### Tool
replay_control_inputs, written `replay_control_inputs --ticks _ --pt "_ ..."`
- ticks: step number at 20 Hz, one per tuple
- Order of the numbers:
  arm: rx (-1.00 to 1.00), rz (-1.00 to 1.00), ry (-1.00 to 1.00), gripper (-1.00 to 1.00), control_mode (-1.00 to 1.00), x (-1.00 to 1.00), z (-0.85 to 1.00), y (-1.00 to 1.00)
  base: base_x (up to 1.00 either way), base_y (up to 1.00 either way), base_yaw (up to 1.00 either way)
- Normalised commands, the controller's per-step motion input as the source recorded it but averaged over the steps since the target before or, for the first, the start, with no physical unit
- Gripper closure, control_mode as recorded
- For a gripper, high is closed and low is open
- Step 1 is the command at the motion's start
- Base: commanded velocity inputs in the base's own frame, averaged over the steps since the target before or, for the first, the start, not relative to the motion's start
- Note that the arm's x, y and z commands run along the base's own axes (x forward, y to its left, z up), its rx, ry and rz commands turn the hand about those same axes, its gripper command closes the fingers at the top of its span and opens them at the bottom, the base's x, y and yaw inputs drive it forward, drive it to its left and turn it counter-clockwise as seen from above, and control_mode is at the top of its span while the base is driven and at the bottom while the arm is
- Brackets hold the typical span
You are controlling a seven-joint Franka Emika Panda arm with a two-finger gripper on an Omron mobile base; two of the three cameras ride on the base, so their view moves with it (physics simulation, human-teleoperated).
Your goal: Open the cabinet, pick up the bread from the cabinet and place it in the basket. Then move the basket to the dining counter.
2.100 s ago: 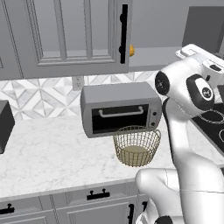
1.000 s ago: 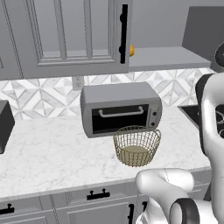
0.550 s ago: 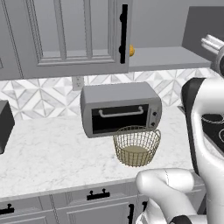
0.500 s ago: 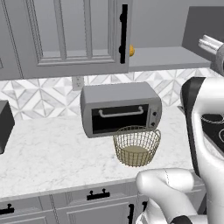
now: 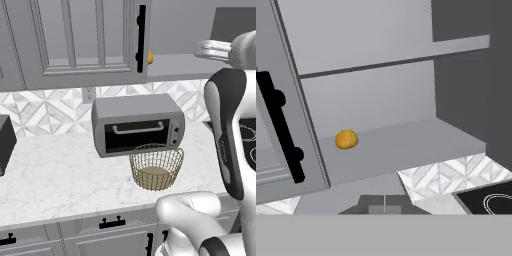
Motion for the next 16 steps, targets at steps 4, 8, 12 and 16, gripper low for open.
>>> replay_control_inputs --ticks 4,8,12,16 --pt "0.0 0.13 0.08 -1.0 -1.0 0.62 0.0 0.32 0.0 0.0 0.0" --pt "0.0 0.07 0.1 -1.0 -1.0 0.72 0.0 0.42 0.0 0.0 0.0" --pt "-0.03 0.04 0.13 -1.0 -1.0 0.65 0.0 0.39 0.0 0.0 0.0" --pt "-0.01 0.05 0.01 -1.0 -1.0 0.5 -0.03 0.37 0.0 0.0 0.0"
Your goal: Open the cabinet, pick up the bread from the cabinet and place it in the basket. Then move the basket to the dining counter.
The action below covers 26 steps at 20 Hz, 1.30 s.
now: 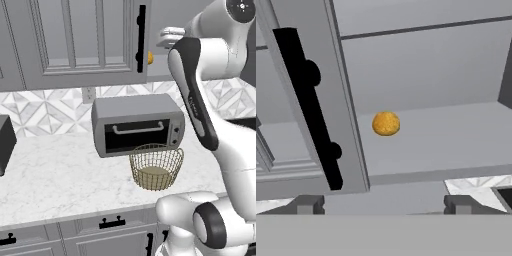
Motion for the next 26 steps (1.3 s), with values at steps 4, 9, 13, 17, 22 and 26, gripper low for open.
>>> replay_control_inputs --ticks 4,9,13,17,22,26 --pt "0.0 0.01 0.0 -1.0 -1.0 0.58 -0.01 0.38 0.0 0.0 0.0" --pt "0.0 0.0 0.0 -1.0 -1.0 0.55 -0.01 0.29 0.0 0.0 0.0" --pt "0.0 0.0 0.0 -1.0 -1.0 0.47 0.0 0.32 0.0 0.0 0.0" --pt "-0.01 0.0 0.0 -1.0 -1.0 0.47 -0.01 0.34 0.0 0.0 0.0" --pt "0.0 0.0 0.0 -1.0 -1.0 0.54 -0.02 0.22 0.0 0.0 0.0" --pt "0.0 0.0 0.0 -1.0 -1.0 0.54 -0.09 0.17 0.0 0.0 0.0"
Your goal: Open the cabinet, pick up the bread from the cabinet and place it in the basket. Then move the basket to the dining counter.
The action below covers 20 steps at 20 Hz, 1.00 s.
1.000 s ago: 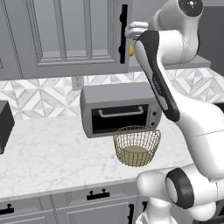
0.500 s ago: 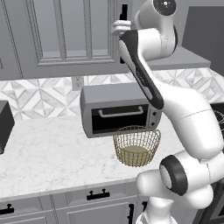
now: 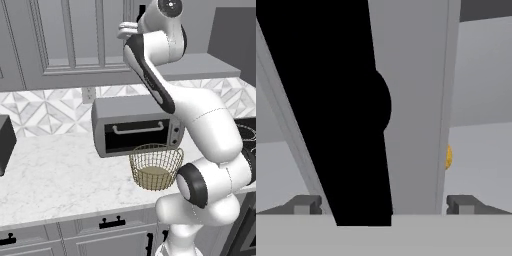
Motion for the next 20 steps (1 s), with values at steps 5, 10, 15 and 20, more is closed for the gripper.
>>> replay_control_inputs --ticks 5,10,15,20 --pt "-0.03 0.0 -0.01 1.0 -1.0 0.67 -0.36 0.44 0.0 0.0 0.0" --pt "-0.05 0.0 -0.05 1.0 -1.0 0.82 -0.61 0.42 0.0 0.0 0.0" --pt "-0.03 0.07 -0.05 1.0 -1.0 1.0 -0.99 0.61 0.0 0.0 0.0" --pt "0.0 0.03 0.02 1.0 -1.0 0.91 -0.72 1.0 0.0 0.0 0.0"
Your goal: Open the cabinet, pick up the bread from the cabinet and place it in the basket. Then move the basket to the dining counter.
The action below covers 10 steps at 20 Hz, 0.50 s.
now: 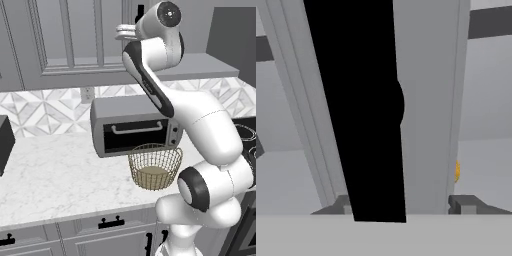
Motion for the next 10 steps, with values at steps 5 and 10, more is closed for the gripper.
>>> replay_control_inputs --ticks 5,10 --pt "-0.05 0.0 0.12 1.0 -1.0 0.86 -0.61 1.0 0.0 0.0 0.0" --pt "-0.04 0.0 0.21 1.0 -1.0 0.79 -0.71 1.0 0.0 0.0 0.0"
